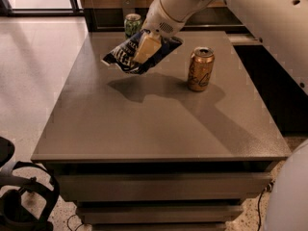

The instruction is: Move blue chip bag near green can

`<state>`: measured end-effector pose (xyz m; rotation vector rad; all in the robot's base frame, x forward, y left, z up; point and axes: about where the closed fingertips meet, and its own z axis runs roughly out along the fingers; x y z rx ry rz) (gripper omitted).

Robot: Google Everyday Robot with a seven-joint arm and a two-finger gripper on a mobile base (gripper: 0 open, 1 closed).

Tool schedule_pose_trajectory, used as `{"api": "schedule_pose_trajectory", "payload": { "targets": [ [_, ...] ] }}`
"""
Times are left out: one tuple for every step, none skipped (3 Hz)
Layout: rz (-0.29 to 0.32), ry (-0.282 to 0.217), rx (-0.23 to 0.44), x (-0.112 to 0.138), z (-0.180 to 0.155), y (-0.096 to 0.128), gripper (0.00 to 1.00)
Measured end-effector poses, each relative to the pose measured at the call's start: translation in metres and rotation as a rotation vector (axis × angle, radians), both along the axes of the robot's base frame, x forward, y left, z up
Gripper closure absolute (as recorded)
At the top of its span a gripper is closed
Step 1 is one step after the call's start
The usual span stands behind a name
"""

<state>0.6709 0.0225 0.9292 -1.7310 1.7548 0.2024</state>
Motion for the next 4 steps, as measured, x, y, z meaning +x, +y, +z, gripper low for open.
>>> {"api": "schedule_pose_trajectory", "payload": {
  "targets": [
    [0.001, -0.006, -0.004, 0.014, 0.005, -0.005, 1.0],
    [-0.025, 0.001, 0.026, 0.029, -0.007, -0.017, 1.0],
    [-0.087, -0.013, 0.064, 0.042, -0.017, -0.034, 1.0],
    [-0.087, -0.012, 0.064, 0.042, -0.017, -0.034, 1.0]
  ]
}}
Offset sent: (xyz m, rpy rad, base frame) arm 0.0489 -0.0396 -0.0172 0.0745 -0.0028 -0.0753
